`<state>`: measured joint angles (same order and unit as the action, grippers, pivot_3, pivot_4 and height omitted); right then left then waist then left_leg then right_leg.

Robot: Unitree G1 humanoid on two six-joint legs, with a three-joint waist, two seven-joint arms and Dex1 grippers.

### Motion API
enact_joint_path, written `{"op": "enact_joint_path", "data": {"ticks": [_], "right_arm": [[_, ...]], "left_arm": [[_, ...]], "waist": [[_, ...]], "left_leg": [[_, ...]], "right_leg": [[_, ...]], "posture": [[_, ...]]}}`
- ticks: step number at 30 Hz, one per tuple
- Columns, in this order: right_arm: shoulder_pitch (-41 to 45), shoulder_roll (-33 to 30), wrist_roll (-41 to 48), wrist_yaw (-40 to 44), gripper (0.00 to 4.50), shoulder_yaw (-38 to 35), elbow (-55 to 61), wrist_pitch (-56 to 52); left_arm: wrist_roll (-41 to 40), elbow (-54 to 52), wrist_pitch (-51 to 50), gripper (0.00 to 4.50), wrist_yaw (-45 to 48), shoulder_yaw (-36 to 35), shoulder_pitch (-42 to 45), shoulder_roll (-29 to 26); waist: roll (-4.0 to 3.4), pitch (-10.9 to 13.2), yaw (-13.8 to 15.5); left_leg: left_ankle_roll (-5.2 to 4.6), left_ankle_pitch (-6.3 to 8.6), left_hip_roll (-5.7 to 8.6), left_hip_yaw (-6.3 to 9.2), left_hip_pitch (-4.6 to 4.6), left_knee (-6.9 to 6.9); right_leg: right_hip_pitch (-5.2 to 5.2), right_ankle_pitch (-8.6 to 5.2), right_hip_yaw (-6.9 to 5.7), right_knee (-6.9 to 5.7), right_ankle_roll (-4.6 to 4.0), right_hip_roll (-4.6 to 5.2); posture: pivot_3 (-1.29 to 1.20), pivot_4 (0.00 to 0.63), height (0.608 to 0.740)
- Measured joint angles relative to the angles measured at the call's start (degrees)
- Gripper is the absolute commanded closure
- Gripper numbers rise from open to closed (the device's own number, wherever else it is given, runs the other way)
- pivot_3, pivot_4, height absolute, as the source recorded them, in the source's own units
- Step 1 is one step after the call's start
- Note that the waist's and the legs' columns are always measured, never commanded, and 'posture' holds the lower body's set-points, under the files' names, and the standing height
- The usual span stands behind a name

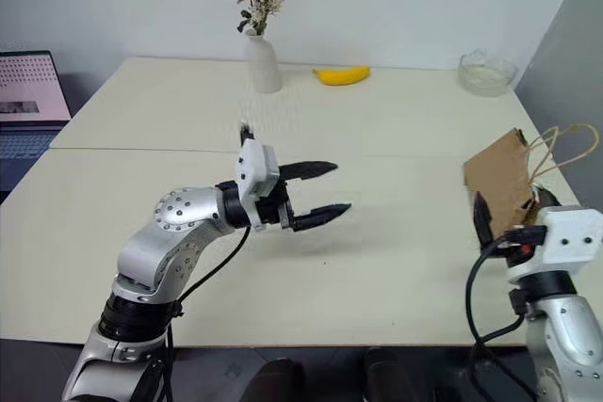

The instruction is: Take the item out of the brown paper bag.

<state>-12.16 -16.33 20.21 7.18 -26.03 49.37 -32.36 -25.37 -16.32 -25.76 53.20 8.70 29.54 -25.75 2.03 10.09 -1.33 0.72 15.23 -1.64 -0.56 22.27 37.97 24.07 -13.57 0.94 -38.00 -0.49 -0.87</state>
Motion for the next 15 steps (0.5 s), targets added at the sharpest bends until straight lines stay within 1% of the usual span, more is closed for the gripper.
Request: {"op": "enact_joint_path", "data": {"ticks": [2,5,8,11,15], "right_arm": [[3.4,0.3,1.5,-3.2,0.0,-1.4,-0.3,-5.3],[12.1,1.0,3.7,-8.6,0.0,-2.4,-1.7,-12.8],[18.3,1.2,5.3,-11.8,0.0,-3.4,-4.1,-18.0],[22.7,1.2,5.7,-13.9,0.0,-4.7,-7.8,-20.2],[25.7,1.1,4.8,-16.3,0.0,-5.6,-13.3,-20.4]], "left_arm": [[-0.7,0.3,-0.1,0.74,1.5,0.0,1.0,-0.1],[-0.9,0.6,0.0,0.74,3.6,0.7,2.4,-0.3],[-0.8,0.7,0.1,0.74,4.2,1.1,2.4,-0.4],[-0.6,0.7,0.2,0.74,4.1,1.1,2.1,-0.3],[-0.1,0.7,1.2,0.74,3.6,1.2,1.8,0.2]], "waist": [[-0.02,0.0,-0.2],[-0.04,0.0,-0.5],[-0.05,0.0,-0.3],[-0.05,0.0,-0.3],[-0.07,0.0,-0.3]], "left_leg": [[0.01,-0.01,0.01,-0.04,-0.06,0.0],[0.01,-0.01,0.03,-0.11,-0.1,0.0],[0.01,-0.01,0.04,-0.02,0.08,-0.04],[0.0,0.0,0.05,0.0,0.27,-0.05],[0.0,0.0,0.1,-0.01,0.36,-0.04]], "right_leg": [[-0.02,-0.03,0.05,-0.01,-0.06,0.0],[-0.03,-0.02,0.15,-0.01,-0.05,-0.02],[0.03,-0.01,0.05,0.05,-0.02,-0.04],[0.1,-0.03,0.03,0.17,0.02,-0.04],[0.12,-0.04,0.03,0.24,0.05,-0.04]], "posture": [[0.0,0.15,0.74],[0.0,0.15,0.74],[0.0,0.15,0.74],[0.0,0.15,0.74],[0.0,0.15,0.74]]}}
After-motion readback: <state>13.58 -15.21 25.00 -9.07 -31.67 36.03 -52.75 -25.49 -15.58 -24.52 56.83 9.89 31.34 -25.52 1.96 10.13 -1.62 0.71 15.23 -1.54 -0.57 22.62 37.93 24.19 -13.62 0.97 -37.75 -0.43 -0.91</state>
